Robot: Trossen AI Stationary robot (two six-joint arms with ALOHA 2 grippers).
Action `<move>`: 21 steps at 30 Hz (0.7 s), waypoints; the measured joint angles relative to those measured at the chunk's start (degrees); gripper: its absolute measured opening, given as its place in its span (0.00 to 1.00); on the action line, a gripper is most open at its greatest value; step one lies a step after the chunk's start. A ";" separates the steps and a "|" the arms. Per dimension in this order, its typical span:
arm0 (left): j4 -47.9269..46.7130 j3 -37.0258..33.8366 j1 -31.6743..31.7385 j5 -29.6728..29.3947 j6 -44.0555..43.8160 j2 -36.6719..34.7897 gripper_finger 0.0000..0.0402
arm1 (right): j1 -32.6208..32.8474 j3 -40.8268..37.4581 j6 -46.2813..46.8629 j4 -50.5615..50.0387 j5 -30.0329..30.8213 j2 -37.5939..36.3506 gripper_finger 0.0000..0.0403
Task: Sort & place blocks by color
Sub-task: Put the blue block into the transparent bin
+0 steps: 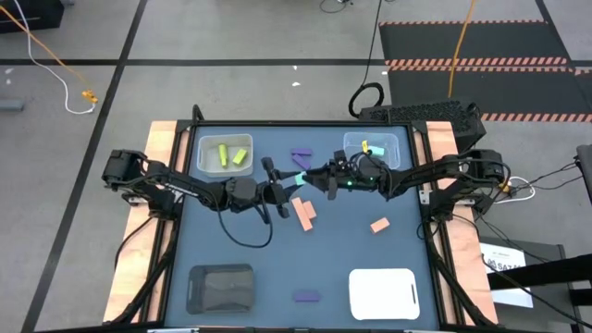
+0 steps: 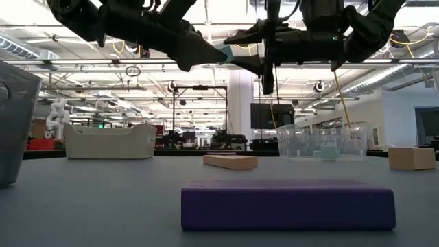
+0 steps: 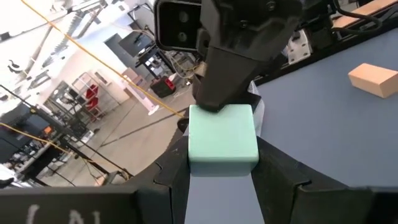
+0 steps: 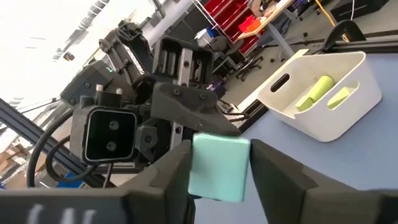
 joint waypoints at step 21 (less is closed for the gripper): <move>0.51 0.00 1.07 0.37 -1.61 0.00 0.34 | 0.04 0.00 0.26 -0.09 0.31 0.07 0.50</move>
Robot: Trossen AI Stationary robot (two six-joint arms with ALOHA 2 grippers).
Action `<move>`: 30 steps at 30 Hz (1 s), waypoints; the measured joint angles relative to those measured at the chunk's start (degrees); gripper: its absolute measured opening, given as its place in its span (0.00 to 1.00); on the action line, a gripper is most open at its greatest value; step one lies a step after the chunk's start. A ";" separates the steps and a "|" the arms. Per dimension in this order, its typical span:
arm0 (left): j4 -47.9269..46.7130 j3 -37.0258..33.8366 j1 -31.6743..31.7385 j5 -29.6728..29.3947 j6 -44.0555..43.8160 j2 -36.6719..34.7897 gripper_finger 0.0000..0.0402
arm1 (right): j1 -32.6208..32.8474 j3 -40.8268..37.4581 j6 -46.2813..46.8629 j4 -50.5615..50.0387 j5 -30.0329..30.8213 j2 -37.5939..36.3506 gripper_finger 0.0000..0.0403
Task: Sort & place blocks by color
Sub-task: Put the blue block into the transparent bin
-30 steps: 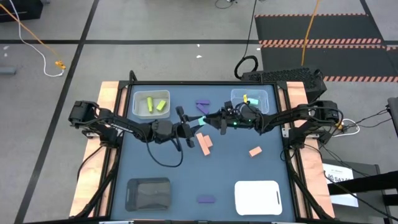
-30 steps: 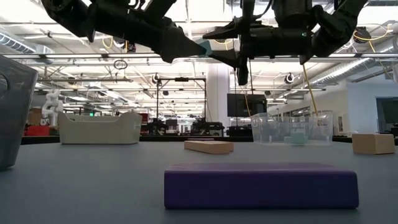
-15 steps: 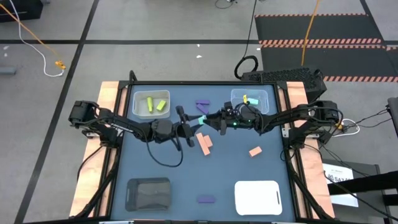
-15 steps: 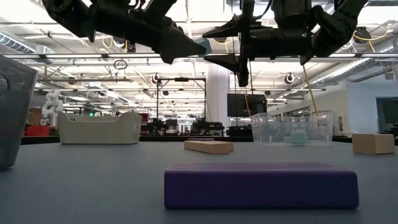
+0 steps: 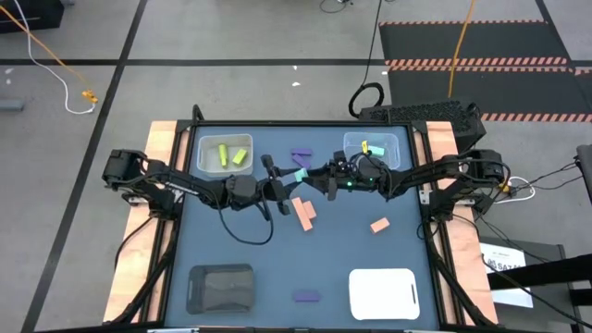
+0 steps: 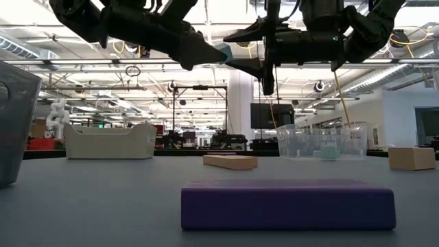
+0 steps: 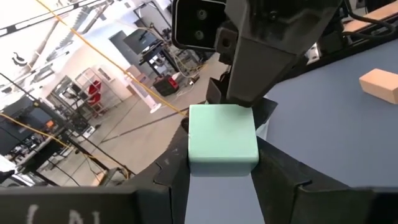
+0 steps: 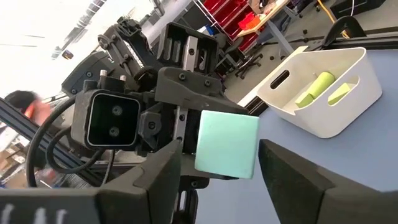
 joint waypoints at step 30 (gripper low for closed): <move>0.58 0.00 0.64 2.85 0.16 0.00 0.36 | 0.30 1.36 -0.44 -0.22 3.02 -0.02 0.64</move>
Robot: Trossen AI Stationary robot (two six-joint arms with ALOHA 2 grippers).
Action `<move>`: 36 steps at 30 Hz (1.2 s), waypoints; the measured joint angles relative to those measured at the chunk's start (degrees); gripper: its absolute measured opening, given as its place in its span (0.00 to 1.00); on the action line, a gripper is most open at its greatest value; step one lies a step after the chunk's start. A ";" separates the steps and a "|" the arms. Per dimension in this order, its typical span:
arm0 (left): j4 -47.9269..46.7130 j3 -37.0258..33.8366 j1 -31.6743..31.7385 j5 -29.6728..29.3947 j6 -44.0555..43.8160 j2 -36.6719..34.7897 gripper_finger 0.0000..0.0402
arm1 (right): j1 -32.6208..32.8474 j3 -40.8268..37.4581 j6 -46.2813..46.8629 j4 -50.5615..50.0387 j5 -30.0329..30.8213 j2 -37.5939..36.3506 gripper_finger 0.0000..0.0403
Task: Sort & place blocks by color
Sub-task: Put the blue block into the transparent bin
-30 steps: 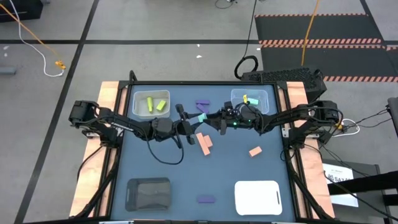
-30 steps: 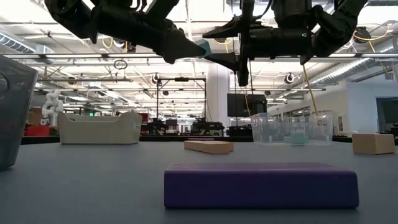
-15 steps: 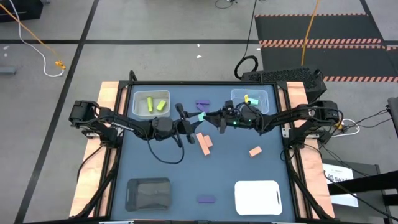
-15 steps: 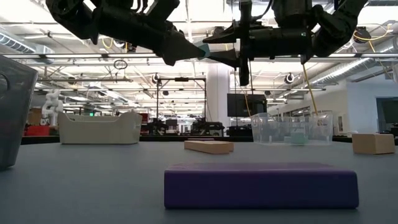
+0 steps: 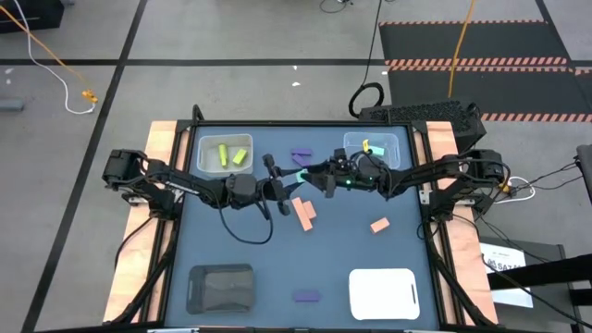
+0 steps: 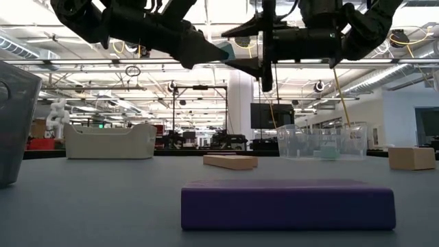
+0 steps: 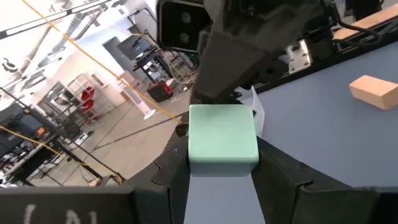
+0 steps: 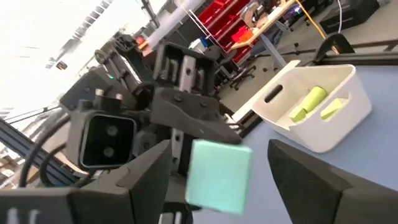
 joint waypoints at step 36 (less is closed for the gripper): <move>-0.34 0.02 -4.29 -18.12 -7.30 -0.07 0.56 | -7.22 3.25 -12.17 -24.28 -4.84 -8.98 0.29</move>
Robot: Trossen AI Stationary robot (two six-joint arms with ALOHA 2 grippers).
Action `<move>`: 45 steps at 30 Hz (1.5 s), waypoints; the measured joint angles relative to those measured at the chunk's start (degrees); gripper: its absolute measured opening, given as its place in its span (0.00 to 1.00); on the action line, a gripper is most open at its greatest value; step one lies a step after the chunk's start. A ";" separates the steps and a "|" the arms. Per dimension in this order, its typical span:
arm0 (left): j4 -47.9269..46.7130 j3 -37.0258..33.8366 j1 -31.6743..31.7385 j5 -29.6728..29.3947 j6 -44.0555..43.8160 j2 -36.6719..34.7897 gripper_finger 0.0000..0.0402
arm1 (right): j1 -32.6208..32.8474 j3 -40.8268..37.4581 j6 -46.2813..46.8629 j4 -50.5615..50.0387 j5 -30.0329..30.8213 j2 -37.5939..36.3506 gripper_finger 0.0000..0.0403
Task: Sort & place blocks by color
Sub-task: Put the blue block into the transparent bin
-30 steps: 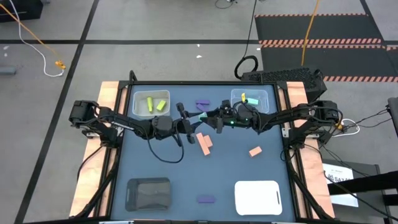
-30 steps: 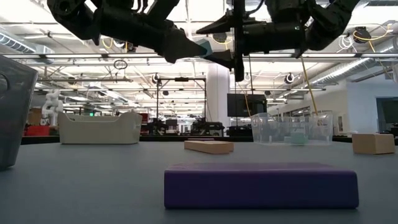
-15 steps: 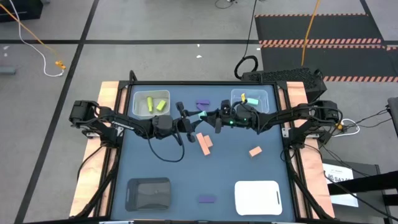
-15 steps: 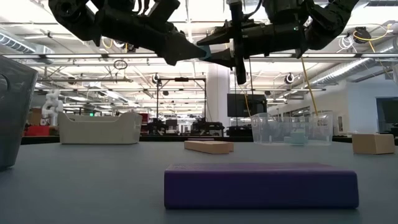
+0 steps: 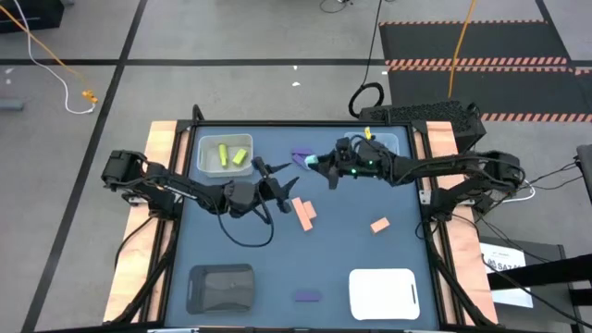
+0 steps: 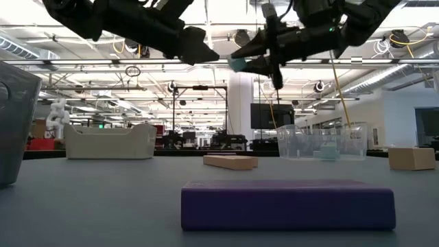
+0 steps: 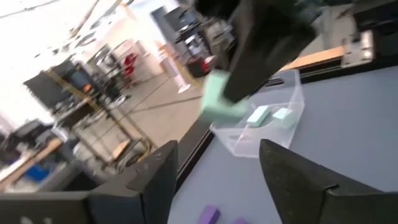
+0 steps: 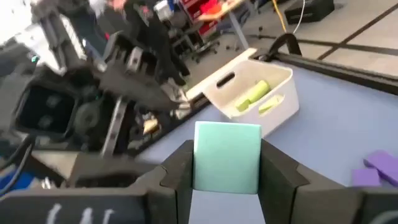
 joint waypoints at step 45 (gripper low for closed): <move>-25.77 -0.02 -0.91 25.73 -37.22 0.07 0.50 | -3.82 -12.74 -15.70 -41.24 31.77 -21.18 0.38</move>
